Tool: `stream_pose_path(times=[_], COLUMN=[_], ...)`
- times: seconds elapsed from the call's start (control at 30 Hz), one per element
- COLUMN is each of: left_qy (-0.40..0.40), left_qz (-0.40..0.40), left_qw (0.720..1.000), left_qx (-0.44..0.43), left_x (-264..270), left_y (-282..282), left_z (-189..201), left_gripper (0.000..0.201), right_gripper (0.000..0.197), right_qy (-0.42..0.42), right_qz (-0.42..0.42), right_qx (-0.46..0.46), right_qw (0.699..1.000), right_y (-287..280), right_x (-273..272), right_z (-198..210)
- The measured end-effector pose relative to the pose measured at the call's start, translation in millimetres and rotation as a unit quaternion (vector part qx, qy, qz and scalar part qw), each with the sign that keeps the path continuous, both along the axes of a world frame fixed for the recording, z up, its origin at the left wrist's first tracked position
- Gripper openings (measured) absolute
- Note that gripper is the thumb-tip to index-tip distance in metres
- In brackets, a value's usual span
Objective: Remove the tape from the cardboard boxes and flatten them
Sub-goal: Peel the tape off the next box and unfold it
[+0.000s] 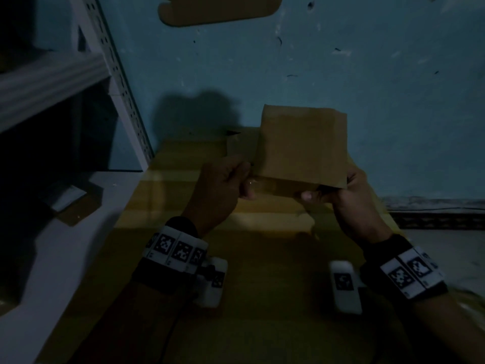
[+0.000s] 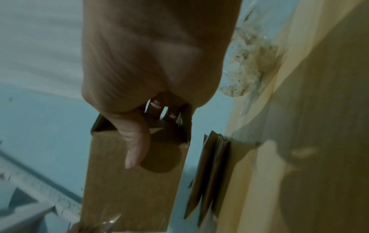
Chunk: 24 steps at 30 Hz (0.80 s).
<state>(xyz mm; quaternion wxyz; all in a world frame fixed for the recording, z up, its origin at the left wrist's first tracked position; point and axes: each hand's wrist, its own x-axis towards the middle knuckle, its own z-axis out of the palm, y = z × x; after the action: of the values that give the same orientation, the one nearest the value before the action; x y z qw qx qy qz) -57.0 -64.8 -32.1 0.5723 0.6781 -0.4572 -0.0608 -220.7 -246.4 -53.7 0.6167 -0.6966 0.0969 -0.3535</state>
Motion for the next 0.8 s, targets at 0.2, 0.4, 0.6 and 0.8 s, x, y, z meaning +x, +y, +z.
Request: stream_pose_path(times=[0.2, 0.4, 0.6, 0.8], left_qy=[0.168, 0.173, 0.147, 0.166], left_qz=[-0.065, -0.027, -0.027, -0.088], left_qw=[0.982, 0.984, 0.988, 0.981], left_qx=[-0.062, -0.016, 0.049, 0.055], left_x=[-9, -6, 1, 1], left_y=[-2, -5, -4, -4], left_z=[7, 5, -2, -3], left_gripper=[0.037, 0.031, 0.034, 0.033], right_gripper=[0.048, 0.032, 0.025, 0.025], right_qy=[-0.046, -0.051, -0.037, -0.021], right_qz=[0.026, 0.053, 0.046, 0.034], right_qx=[0.060, 0.073, 0.153, 0.128], right_qw=[0.997, 0.995, 0.987, 0.991], right_y=[4, 7, 10, 11], right_x=[0, -1, -5, -4], right_z=[2, 6, 12, 14])
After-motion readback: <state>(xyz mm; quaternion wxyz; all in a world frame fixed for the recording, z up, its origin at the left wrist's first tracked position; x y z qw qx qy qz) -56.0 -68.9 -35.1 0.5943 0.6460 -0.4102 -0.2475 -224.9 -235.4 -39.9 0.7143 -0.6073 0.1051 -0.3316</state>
